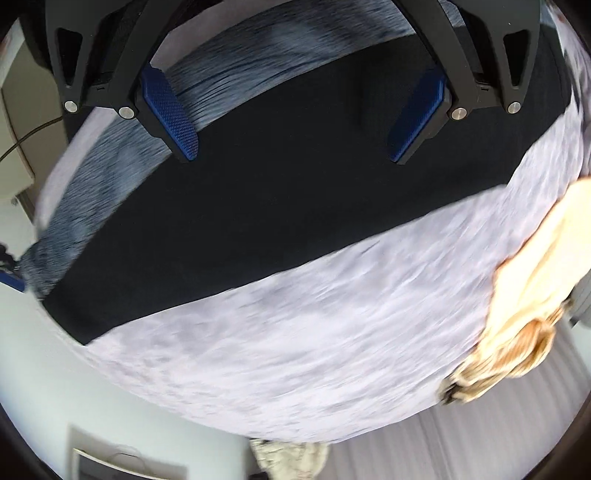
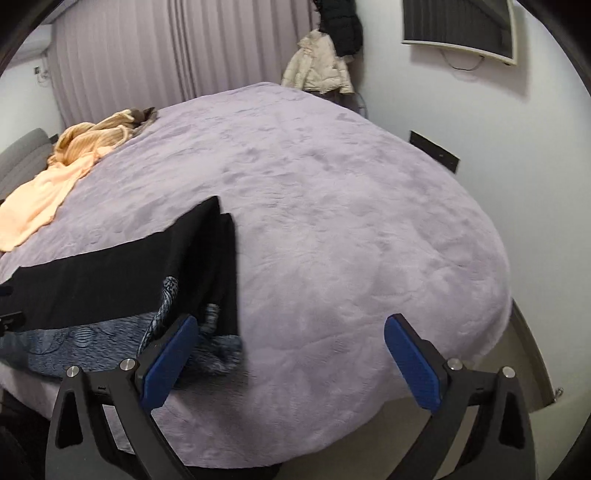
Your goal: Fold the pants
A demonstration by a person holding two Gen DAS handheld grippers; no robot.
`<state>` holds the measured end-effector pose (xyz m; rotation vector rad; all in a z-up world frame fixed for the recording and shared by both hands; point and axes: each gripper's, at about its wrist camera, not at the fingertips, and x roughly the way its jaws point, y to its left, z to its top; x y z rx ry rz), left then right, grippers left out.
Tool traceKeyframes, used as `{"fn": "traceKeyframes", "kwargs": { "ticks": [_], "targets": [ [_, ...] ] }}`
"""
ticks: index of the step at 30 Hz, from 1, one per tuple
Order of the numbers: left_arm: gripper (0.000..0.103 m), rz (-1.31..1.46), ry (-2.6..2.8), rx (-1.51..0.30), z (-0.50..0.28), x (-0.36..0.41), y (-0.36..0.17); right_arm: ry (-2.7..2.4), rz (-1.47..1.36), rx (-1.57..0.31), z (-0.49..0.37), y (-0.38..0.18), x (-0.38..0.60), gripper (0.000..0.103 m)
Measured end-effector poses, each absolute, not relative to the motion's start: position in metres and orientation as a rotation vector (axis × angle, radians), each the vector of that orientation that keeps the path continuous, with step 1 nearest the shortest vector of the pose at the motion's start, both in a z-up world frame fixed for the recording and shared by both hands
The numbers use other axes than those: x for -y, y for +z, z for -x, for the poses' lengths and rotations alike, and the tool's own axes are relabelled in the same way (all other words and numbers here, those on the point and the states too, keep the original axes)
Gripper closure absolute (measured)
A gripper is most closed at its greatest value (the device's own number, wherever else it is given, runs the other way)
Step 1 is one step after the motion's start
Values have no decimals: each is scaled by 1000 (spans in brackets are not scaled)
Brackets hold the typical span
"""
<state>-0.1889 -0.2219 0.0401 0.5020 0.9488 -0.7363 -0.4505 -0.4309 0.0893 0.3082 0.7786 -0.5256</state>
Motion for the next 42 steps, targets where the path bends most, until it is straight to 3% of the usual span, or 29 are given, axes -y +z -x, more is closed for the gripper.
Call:
{"fn": "traceKeyframes", "kwargs": {
  "ticks": [3, 5, 7, 11, 16, 19, 23, 27, 33, 37, 42],
  "targets": [
    [0, -507, -837, -958, 203, 265, 43, -791, -56, -870, 448, 79, 432, 2],
    [0, -507, -893, -987, 210, 294, 38, -871, -76, -923, 463, 69, 451, 3],
    [0, -523, -900, -992, 215, 318, 35, -759, -218, -808, 486, 87, 450, 3],
    [0, -508, -827, -1022, 205, 345, 25, -457, -231, -662, 485, 110, 396, 3],
    [0, -505, -754, -1069, 199, 336, 13, -99, -324, -628, 443, 87, 356, 3],
    [0, -510, -674, -1058, 187, 297, 22, -96, -367, -690, 420, 65, 361, 3],
    [0, -451, -525, -1009, 166, 217, 40, -143, -296, -645, 421, 78, 359, 2],
    [0, -403, -267, -1100, 129, 133, 19, -189, -298, -752, 406, 58, 376, 1],
    [0, -121, -83, -1082, 102, 1, 38, -157, -264, -705, 403, 93, 350, 1],
    [0, -81, 60, -1156, 75, -60, 1, -128, -295, -749, 382, 84, 338, 1],
    [0, 117, 99, -1044, 90, -137, 33, -157, -320, -772, 379, 83, 337, 1]
  ]
}}
